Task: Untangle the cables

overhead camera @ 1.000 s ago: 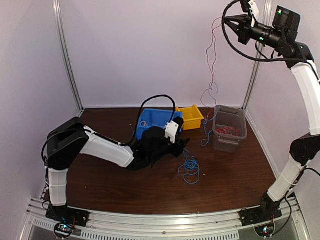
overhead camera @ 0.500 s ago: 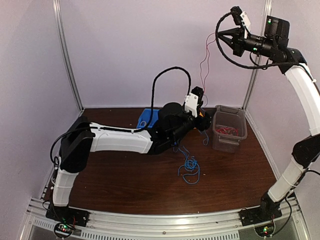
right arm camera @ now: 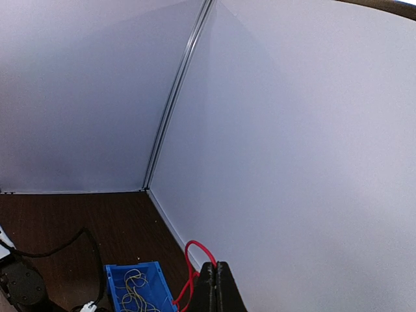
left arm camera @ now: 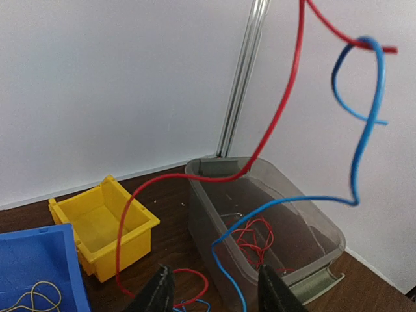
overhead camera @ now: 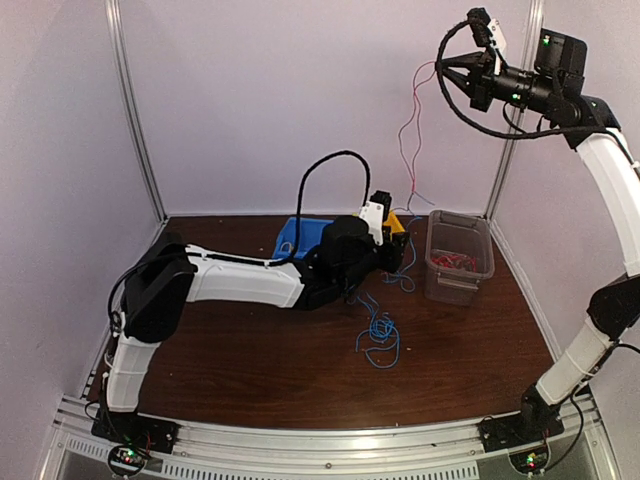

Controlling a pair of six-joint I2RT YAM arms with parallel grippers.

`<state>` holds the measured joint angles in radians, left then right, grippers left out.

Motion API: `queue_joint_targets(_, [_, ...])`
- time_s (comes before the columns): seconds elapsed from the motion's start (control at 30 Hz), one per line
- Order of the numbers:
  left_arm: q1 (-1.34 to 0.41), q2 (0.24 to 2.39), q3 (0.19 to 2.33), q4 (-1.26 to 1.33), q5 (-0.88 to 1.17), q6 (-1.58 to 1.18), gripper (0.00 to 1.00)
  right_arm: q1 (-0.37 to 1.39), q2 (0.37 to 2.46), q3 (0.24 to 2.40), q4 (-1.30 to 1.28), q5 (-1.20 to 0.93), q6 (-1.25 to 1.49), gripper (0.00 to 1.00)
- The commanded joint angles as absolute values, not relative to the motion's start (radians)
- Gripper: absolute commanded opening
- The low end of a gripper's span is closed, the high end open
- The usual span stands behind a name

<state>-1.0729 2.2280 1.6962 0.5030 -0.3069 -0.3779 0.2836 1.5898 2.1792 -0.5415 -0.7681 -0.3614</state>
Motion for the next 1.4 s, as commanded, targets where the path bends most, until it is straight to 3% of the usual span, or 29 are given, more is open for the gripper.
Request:
queue_joint_targets(0.0, [-1.077, 2.149, 1.587, 0.602, -0.336, -0.423, 0.55, 0.296, 1.568, 2.175, -0.522, -0.792, -0.346, 0.00])
queue_joint_targets(0.1, [-1.077, 2.151, 1.595, 0.655, -0.264, -0.386, 0.59, 0.301, 1.564, 2.157, -0.518, -0.790, -0.346, 0.00])
queue_joint_targets(0.23, [-1.078, 2.164, 1.617, 0.708, -0.116, -0.358, 0.56, 0.305, 1.556, 2.134, -0.507, -0.788, -0.343, 0.00])
queue_joint_targets(0.43, [-1.077, 2.168, 1.637, 0.750, -0.144, -0.362, 0.64, 0.319, 1.548, 2.108, -0.505, -0.786, -0.345, 0.00])
queue_joint_targets(0.63, [-1.077, 2.168, 1.662, 0.724, -0.226, -0.404, 0.59, 0.331, 1.544, 2.087, -0.502, -0.778, -0.349, 0.00])
queue_joint_targets(0.7, [-1.073, 2.165, 1.661, 0.704, -0.273, -0.433, 0.54, 0.334, 1.542, 2.079, -0.498, -0.778, -0.350, 0.00])
queue_joint_targets(0.87, [-1.064, 2.159, 1.660, 0.687, -0.315, -0.453, 0.32, 0.340, 1.540, 2.066, -0.494, -0.776, -0.347, 0.00])
queue_joint_targets(1.0, [-1.064, 2.154, 1.646, 0.689, -0.333, -0.440, 0.00, 0.342, 1.543, 2.074, -0.489, -0.771, -0.344, 0.00])
queue_joint_targets(1.2, [-1.064, 2.121, 1.558, 0.696, -0.322, -0.450, 0.00, 0.311, 1.572, 2.135, -0.440, -0.630, -0.353, 0.00])
queue_joint_targets(1.37, [-1.065, 2.053, 1.359, 0.690, -0.328, -0.485, 0.00, 0.222, 1.631, 2.221, -0.303, -0.464, -0.273, 0.00])
